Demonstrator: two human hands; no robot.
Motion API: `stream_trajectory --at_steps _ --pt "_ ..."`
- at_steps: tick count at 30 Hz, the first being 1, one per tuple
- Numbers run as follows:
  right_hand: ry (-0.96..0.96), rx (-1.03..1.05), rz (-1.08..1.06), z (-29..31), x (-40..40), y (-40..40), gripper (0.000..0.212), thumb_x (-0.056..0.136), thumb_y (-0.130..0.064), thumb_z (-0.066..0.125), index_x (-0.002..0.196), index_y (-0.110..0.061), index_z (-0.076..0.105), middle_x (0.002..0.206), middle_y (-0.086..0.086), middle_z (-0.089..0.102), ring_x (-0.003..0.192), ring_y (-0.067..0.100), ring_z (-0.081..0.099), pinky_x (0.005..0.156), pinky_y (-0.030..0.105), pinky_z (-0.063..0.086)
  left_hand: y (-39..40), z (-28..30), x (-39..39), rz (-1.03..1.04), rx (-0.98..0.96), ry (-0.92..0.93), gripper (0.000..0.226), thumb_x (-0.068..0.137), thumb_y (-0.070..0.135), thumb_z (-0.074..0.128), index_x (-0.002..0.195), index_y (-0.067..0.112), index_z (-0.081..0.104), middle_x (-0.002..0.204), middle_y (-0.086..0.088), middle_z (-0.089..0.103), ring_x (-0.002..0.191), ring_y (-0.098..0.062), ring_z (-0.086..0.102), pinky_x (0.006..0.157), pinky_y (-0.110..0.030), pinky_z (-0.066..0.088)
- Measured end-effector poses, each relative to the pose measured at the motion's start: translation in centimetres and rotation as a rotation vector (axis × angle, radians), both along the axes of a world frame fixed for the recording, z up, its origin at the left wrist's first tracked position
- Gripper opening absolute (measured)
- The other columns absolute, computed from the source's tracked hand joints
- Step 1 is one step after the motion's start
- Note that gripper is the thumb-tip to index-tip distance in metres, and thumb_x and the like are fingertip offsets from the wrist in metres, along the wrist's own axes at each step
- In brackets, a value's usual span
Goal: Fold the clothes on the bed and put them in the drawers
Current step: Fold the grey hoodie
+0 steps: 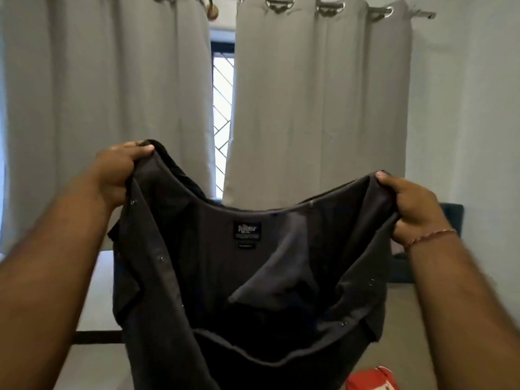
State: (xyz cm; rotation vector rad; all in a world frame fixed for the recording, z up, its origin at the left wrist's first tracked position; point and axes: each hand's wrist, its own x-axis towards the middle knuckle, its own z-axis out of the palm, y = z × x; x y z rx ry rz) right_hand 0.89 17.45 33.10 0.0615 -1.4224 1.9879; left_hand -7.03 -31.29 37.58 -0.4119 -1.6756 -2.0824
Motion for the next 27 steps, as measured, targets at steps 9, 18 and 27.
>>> stream_trajectory --at_steps 9,18,27 --pt "-0.452 0.156 -0.068 -10.9 -2.7 -0.1 0.019 0.08 -0.014 0.083 0.092 -0.002 0.076 0.102 0.02 0.076 0.091 0.033 0.072 0.088 0.047 0.06 1.8 -11.7 -3.5 0.462 -0.679 -0.268 0.018 0.092 0.007 0.071 0.108 0.009 0.079 0.108 -0.018 0.077 0.101 -0.032 0.071 0.097 -0.043 0.055" --pt "-0.744 0.259 0.095 -43.0 5.9 -15.6 0.016 0.092 -0.004 0.072 0.079 -0.011 0.074 0.08 0.009 0.073 0.078 0.016 0.058 0.075 0.034 0.048 16.4 -44.3 12.2 0.051 -0.835 -0.532 0.027 0.091 0.01 0.065 0.111 0.018 0.082 0.111 -0.001 0.079 0.107 -0.018 0.071 0.095 -0.03 0.054" --pt "-0.899 -0.232 0.325 -53.2 16.9 -19.3 0.019 0.102 -0.005 0.058 0.114 -0.002 0.072 0.109 0.02 0.076 0.102 0.033 0.074 0.09 0.042 0.06 15.9 -56.7 23.0 -0.123 -0.381 -0.764 0.03 0.096 0.007 0.07 0.123 0.02 0.075 0.117 0.004 0.075 0.109 -0.005 0.069 0.099 -0.022 0.054"
